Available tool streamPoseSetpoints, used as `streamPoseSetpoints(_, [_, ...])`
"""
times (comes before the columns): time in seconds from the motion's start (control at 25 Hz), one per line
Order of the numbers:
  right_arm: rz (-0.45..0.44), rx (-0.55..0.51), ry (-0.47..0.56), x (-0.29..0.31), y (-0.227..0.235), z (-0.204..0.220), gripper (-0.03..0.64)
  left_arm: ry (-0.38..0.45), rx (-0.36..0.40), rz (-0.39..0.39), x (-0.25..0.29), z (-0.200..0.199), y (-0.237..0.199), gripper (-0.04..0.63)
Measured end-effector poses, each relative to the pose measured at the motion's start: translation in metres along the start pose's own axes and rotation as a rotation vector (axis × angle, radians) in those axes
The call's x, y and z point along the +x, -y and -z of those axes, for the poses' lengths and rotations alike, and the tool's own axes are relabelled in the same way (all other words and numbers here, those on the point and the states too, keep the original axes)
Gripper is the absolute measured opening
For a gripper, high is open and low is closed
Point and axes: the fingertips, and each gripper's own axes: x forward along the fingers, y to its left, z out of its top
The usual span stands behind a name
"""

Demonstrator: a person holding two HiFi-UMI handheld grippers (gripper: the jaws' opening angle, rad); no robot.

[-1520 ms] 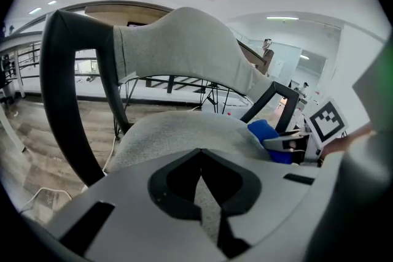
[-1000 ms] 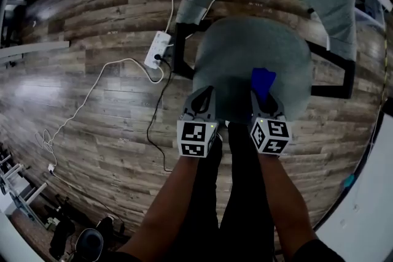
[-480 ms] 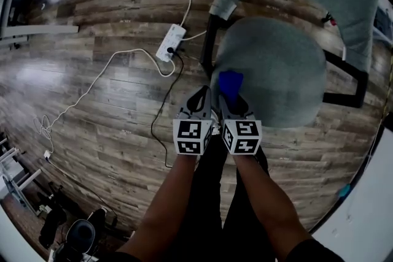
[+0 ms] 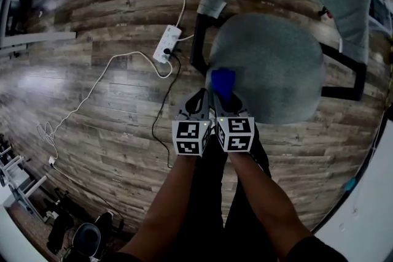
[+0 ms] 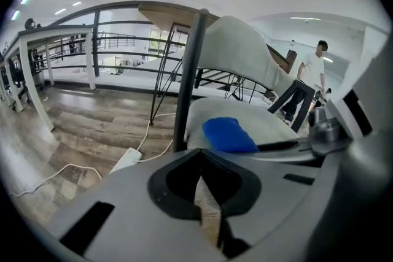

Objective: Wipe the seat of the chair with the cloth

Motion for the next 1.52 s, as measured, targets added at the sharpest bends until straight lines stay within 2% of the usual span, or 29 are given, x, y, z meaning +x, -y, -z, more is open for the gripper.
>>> streamPoseSetpoints(0.32, [0.025, 0.030, 0.016, -0.013, 0.021, 0.002, 0.140, -0.017, 0.030, 0.039, 0.007, -0.003, 0.023, 0.002])
streamPoseSetpoints(0.64, [0.091, 0.083, 0.032, -0.039, 0.064, 0.006, 0.140, -0.054, 0.071, 0.082, 0.015, 0.001, 0.045, 0.002])
streamPoseSetpoints(0.84, [0.123, 0.098, 0.042, -0.055, 0.086, 0.009, 0.139, -0.061, 0.137, 0.131, 0.022, 0.000, 0.079, 0.002])
streamPoseSetpoints(1.16, [0.169, 0.149, 0.057, -0.081, 0.129, 0.015, 0.139, -0.087, 0.158, 0.195, 0.041, -0.004, 0.125, 0.002])
streamPoseSetpoints(1.32, [0.192, 0.165, 0.068, -0.092, 0.150, 0.016, 0.139, -0.090, 0.231, 0.238, 0.051, -0.001, 0.154, 0.002])
streamPoseSetpoints(1.52, [0.233, 0.176, 0.071, -0.111, 0.179, 0.020, 0.139, -0.122, 0.240, 0.293, 0.059, 0.004, 0.196, 0.002])
